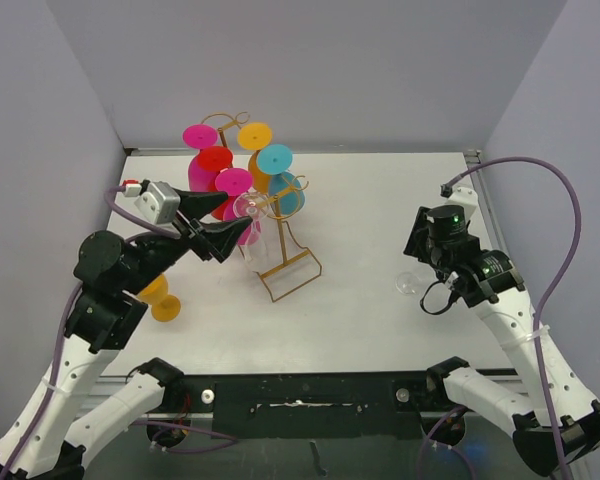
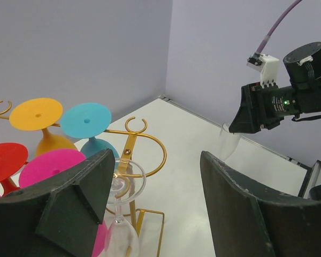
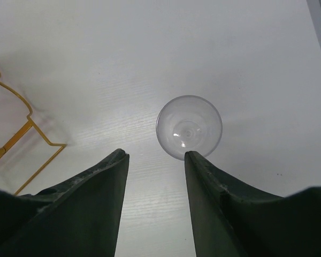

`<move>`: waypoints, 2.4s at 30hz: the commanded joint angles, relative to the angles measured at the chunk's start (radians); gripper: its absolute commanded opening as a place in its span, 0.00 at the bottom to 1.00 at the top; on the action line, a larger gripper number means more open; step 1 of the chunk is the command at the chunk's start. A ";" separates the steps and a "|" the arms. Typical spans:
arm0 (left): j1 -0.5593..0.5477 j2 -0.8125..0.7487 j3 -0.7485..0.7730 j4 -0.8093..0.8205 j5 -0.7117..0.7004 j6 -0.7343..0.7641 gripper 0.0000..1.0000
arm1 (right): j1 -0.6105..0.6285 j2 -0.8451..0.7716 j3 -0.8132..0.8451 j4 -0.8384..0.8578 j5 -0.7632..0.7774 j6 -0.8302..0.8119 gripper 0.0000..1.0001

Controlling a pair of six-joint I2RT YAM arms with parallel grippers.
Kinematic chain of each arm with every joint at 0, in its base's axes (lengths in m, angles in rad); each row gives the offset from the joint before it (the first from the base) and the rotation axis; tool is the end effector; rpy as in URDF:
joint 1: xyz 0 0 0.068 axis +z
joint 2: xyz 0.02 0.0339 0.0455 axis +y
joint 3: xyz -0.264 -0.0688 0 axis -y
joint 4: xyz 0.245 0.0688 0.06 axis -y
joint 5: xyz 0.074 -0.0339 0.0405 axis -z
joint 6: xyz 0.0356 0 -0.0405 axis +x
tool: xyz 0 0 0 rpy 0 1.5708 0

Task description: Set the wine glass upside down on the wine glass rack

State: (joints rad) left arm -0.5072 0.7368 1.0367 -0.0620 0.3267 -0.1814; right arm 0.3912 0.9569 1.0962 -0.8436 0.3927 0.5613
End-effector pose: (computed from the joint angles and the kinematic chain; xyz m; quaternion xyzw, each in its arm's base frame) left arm 0.1216 -0.0807 0.4460 0.2251 0.5812 -0.3564 0.6961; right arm 0.1750 0.0574 0.3535 0.1572 0.8800 0.0314 0.4471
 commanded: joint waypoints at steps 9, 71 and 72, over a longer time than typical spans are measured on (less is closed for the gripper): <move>0.005 0.017 0.052 0.096 0.048 -0.057 0.64 | -0.005 0.071 0.008 0.094 0.048 -0.048 0.41; -0.393 0.834 0.468 0.661 -0.489 -1.010 0.63 | -0.057 -0.413 -0.161 1.117 -0.082 0.273 0.00; -0.399 0.845 0.484 0.648 -0.505 -1.012 0.63 | -0.058 -0.415 -0.165 1.127 -0.092 0.282 0.00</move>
State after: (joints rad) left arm -0.8860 1.5700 1.4158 0.5133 -0.0692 -1.1366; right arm 0.3397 0.5644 0.9405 0.0853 0.3202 0.7784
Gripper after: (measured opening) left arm 0.632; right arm 0.044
